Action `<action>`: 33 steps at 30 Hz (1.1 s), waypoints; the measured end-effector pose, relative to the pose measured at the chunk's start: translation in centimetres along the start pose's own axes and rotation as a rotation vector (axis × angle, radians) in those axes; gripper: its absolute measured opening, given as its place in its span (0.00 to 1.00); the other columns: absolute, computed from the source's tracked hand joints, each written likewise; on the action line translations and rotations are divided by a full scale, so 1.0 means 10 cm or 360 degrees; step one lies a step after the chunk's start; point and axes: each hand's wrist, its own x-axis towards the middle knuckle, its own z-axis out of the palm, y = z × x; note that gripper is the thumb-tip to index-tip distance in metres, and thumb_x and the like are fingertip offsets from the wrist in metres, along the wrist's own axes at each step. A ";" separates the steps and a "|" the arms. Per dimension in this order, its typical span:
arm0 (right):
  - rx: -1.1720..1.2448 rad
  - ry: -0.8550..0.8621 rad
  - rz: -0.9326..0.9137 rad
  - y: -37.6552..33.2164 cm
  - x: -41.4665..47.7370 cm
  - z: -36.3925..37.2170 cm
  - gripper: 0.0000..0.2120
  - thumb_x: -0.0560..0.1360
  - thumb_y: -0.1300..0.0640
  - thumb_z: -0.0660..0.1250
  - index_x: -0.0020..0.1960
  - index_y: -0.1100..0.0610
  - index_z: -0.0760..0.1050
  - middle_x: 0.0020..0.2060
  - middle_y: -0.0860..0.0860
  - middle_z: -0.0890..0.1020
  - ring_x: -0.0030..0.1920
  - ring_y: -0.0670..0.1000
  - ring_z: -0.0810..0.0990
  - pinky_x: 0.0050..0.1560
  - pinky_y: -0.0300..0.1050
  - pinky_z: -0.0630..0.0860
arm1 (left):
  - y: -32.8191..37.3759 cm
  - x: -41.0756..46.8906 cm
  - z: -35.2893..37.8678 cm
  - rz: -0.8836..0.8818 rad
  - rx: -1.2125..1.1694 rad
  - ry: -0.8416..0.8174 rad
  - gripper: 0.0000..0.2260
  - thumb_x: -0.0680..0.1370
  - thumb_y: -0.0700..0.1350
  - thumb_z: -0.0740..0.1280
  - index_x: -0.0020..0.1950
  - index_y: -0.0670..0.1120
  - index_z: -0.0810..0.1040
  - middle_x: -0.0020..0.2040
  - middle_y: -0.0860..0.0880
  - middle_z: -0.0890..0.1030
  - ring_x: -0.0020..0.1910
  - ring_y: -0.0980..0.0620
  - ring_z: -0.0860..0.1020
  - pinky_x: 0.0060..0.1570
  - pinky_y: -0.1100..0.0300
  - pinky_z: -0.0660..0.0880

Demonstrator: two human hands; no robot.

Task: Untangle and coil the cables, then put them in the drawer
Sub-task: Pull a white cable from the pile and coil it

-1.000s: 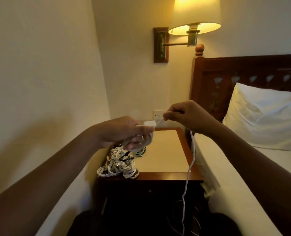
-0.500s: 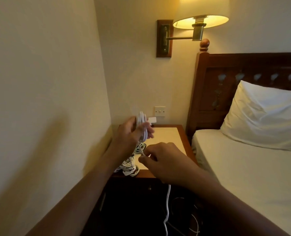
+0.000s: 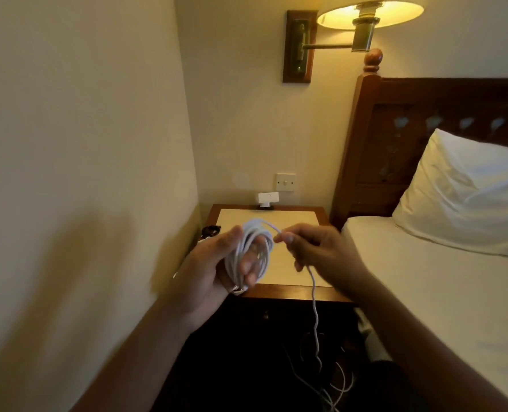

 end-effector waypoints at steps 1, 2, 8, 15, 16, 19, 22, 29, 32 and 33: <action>0.0005 -0.0009 0.0036 0.11 -0.06 0.14 0.13 0.82 0.49 0.64 0.53 0.56 0.83 0.34 0.46 0.77 0.35 0.50 0.76 0.40 0.54 0.79 | 0.02 0.05 -0.01 0.0057 -0.0109 0.0061 0.17 0.84 0.50 0.59 0.55 0.38 0.80 0.35 0.45 0.75 0.33 0.50 0.75 0.38 0.58 0.74; -0.0029 -0.0043 0.0068 0.21 -0.13 0.29 0.12 0.83 0.50 0.63 0.53 0.55 0.82 0.33 0.47 0.77 0.34 0.51 0.76 0.40 0.55 0.79 | 0.04 0.10 -0.02 0.0120 -0.0190 0.0121 0.17 0.84 0.50 0.60 0.57 0.37 0.79 0.38 0.44 0.77 0.35 0.50 0.77 0.40 0.58 0.75; -0.0450 -0.0445 0.0139 -0.06 -0.42 0.78 0.12 0.85 0.47 0.60 0.51 0.51 0.79 0.37 0.50 0.81 0.35 0.50 0.80 0.41 0.53 0.82 | 0.04 0.33 -0.08 0.0303 0.0637 0.0524 0.18 0.82 0.56 0.63 0.58 0.42 0.80 0.45 0.47 0.85 0.44 0.49 0.84 0.49 0.56 0.81; -0.0954 -0.0355 -0.0002 -0.66 0.01 0.12 0.10 0.80 0.46 0.69 0.47 0.51 0.83 0.35 0.49 0.82 0.35 0.50 0.79 0.36 0.38 0.72 | -0.04 0.22 -0.24 -0.0253 0.1312 -0.0014 0.29 0.83 0.63 0.47 0.50 0.47 0.81 0.41 0.49 0.85 0.40 0.52 0.83 0.45 0.63 0.77; -0.0928 -0.0333 0.0002 -0.66 0.07 0.02 0.09 0.78 0.46 0.71 0.46 0.51 0.84 0.35 0.48 0.83 0.36 0.50 0.79 0.36 0.39 0.72 | -0.01 0.20 -0.24 -0.0288 0.1336 -0.0129 0.31 0.82 0.66 0.46 0.51 0.46 0.82 0.42 0.47 0.85 0.40 0.50 0.83 0.46 0.59 0.78; -0.0799 -0.0394 0.0001 -0.62 0.17 -0.08 0.09 0.76 0.46 0.74 0.47 0.52 0.86 0.36 0.47 0.84 0.35 0.48 0.80 0.37 0.45 0.75 | 0.14 0.17 -0.20 -0.0377 0.1387 -0.0301 0.21 0.82 0.63 0.59 0.54 0.47 0.80 0.41 0.47 0.83 0.39 0.49 0.81 0.46 0.54 0.77; -0.0605 -0.0383 -0.0028 -0.59 0.17 -0.08 0.07 0.76 0.49 0.74 0.47 0.53 0.86 0.38 0.46 0.86 0.37 0.48 0.82 0.37 0.42 0.79 | 0.27 0.16 -0.21 -0.0529 0.1305 -0.0395 0.14 0.79 0.54 0.72 0.57 0.45 0.80 0.43 0.44 0.83 0.40 0.48 0.80 0.44 0.58 0.77; -0.0750 -0.0268 -0.0270 -0.61 0.06 0.13 0.08 0.79 0.50 0.71 0.52 0.52 0.86 0.39 0.46 0.85 0.38 0.42 0.81 0.38 0.36 0.76 | 0.07 0.26 -0.13 -0.0413 0.1364 -0.0074 0.07 0.80 0.45 0.71 0.55 0.44 0.81 0.45 0.49 0.86 0.46 0.52 0.85 0.46 0.58 0.79; -0.0811 -0.0450 -0.0296 -0.66 0.05 0.21 0.07 0.81 0.52 0.69 0.55 0.52 0.85 0.42 0.47 0.86 0.41 0.41 0.81 0.41 0.30 0.73 | 0.01 0.24 -0.13 -0.0415 0.1513 -0.0074 0.10 0.79 0.44 0.72 0.59 0.47 0.79 0.48 0.52 0.86 0.47 0.56 0.84 0.51 0.56 0.80; -0.0803 -0.0397 -0.0303 -0.65 0.07 0.18 0.07 0.81 0.52 0.68 0.55 0.51 0.85 0.43 0.47 0.86 0.42 0.42 0.82 0.42 0.32 0.75 | 0.00 0.19 -0.11 -0.0452 0.1391 -0.0138 0.09 0.80 0.43 0.71 0.59 0.44 0.79 0.48 0.49 0.86 0.47 0.53 0.85 0.51 0.57 0.81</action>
